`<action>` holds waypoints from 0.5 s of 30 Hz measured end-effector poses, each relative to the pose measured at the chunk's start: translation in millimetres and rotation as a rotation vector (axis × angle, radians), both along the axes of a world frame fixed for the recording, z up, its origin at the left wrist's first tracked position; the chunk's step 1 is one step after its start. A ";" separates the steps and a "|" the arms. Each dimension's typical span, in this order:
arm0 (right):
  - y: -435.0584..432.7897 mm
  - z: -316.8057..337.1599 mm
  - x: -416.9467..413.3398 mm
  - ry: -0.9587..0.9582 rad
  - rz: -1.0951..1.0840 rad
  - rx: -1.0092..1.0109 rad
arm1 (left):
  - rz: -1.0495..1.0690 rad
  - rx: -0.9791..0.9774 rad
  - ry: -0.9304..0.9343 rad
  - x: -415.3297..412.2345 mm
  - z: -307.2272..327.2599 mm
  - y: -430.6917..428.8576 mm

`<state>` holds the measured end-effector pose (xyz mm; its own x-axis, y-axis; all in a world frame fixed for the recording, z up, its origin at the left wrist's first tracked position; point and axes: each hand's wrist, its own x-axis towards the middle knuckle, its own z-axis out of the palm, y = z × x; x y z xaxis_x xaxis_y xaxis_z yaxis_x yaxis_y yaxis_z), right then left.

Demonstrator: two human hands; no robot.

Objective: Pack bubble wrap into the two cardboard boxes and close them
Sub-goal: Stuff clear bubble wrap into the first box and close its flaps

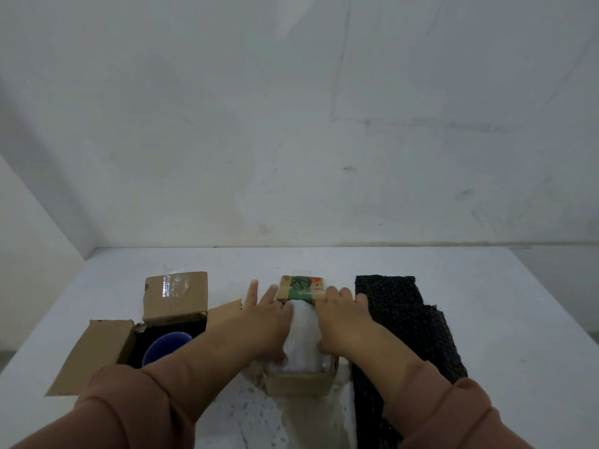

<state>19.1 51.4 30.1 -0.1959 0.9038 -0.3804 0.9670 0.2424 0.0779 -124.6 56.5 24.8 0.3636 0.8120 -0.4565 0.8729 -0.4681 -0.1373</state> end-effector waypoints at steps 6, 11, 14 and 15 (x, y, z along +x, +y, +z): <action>-0.3 -8.4 -10.7 0.010 0.081 -0.185 | -0.041 0.004 0.022 -1.4 -18.6 3.5; 4.3 -13.6 -9.8 -0.038 0.140 -0.215 | -0.042 0.000 0.096 2.2 -25.1 9.1; 9.0 -20.0 -9.9 0.001 0.110 -0.214 | -0.040 0.005 0.121 6.3 -27.1 11.9; 9.6 -21.6 -10.2 0.015 0.100 -0.216 | -0.038 0.007 0.121 6.5 -27.6 12.1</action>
<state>8.9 61.0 8.5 -0.2878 0.7777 -0.5589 0.9379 0.3468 -0.0004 -118.1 68.6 -2.8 0.3364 0.8022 -0.4932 0.8316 -0.4988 -0.2442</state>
